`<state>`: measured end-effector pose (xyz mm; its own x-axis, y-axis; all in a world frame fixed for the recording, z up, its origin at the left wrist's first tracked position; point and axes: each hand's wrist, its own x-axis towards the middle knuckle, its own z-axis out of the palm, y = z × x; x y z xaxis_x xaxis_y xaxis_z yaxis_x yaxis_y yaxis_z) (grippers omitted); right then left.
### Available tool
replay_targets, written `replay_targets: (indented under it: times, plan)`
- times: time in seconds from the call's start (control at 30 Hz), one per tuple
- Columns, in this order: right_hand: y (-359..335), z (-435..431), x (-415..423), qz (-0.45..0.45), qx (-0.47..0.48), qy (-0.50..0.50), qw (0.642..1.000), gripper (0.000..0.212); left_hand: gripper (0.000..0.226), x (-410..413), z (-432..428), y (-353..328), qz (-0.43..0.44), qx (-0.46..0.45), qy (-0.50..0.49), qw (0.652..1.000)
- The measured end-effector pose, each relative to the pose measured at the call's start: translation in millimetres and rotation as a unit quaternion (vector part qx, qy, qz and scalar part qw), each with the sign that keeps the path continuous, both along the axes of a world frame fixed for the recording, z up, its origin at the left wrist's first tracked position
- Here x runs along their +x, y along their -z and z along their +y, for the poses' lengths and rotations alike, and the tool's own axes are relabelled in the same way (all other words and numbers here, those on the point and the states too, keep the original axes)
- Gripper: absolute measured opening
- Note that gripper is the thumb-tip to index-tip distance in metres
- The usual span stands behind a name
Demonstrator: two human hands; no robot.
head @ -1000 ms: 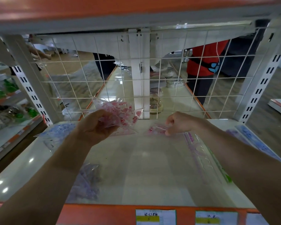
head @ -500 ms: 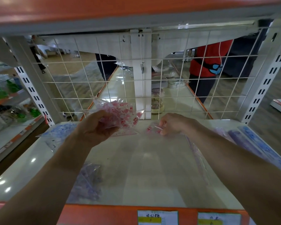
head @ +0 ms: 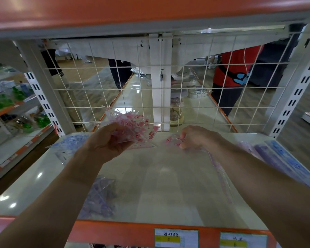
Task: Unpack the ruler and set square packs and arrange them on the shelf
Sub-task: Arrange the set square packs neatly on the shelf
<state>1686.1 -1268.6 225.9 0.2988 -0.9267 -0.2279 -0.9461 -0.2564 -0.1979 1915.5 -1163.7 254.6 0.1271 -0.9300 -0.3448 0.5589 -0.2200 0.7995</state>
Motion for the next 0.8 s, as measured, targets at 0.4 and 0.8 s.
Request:
replay_targets:
  times: [0.4, 0.8]
  plan:
    - [-8, 5, -3, -0.033, -0.037, -0.023, 0.999, 0.038, 0.014, -5, 6, 2, -0.005, 0.004, 0.001, 1.000]
    - [-47, 49, 20, -0.503, 0.115, -0.043, 0.855, 0.008, 0.023, -8, 18, 10, 0.068, -0.084, 0.074, 0.991]
